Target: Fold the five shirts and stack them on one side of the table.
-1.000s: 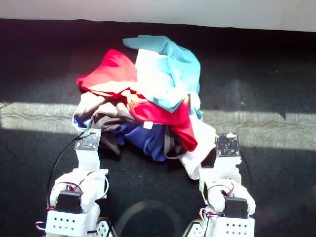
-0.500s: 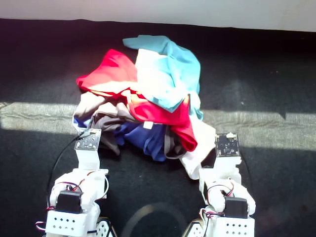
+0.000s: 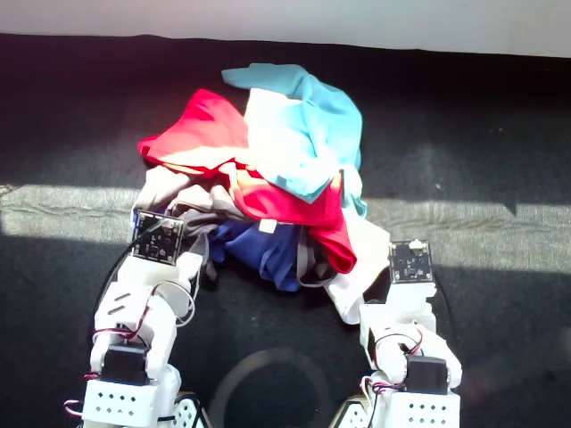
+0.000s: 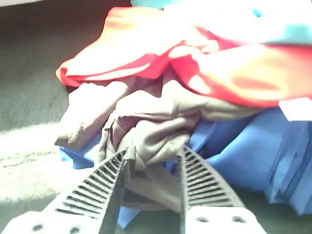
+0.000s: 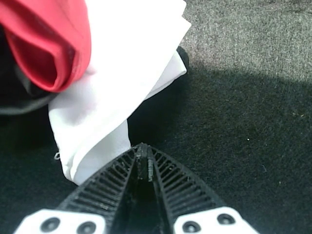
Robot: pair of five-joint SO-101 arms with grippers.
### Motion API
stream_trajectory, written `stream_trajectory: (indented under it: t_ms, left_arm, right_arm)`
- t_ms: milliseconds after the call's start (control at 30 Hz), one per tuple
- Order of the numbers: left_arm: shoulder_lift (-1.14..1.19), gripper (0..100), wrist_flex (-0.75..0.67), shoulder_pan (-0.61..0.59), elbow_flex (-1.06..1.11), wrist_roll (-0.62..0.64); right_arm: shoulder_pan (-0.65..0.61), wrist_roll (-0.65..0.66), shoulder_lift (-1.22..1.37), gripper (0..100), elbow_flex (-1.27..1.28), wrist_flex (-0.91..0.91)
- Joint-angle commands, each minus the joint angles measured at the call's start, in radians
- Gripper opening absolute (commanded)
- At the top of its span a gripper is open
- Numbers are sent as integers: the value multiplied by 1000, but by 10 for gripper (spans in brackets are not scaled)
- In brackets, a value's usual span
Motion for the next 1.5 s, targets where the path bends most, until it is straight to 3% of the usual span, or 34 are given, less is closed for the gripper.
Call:
stream_trajectory:
  t_ms: [0,167,400,600,833,967,1100,1167,1267,1467]
  left_arm:
    - [7,184,-38,18,-105,49]
    - [154,185,-38,41,-291,78]
    - [871,197,-28,108,-776,144]
    - [1481,287,158,199,-1253,400]
    - [1998,287,365,177,-1662,468]
    - [2123,287,514,117,-1807,466]
    - [2175,286,562,79,-1880,460]
    - [2204,232,559,77,-1888,423]
    - [2264,25,562,50,-1894,364]
    - [2301,10,634,-171,-1897,213]
  right_arm:
    - [44,9,-4,9,48,-21]
    - [58,11,-4,9,-36,-25]
    - [61,11,7,9,-248,-24]
    - [62,21,19,10,-354,-16]
    - [64,97,268,10,-596,-24]
    - [64,95,496,10,-863,-25]
    - [62,95,740,10,-1110,-19]
    - [62,95,846,10,-1207,-18]
    - [62,94,970,10,-1314,-18]
    - [65,100,1093,10,-1402,-24]
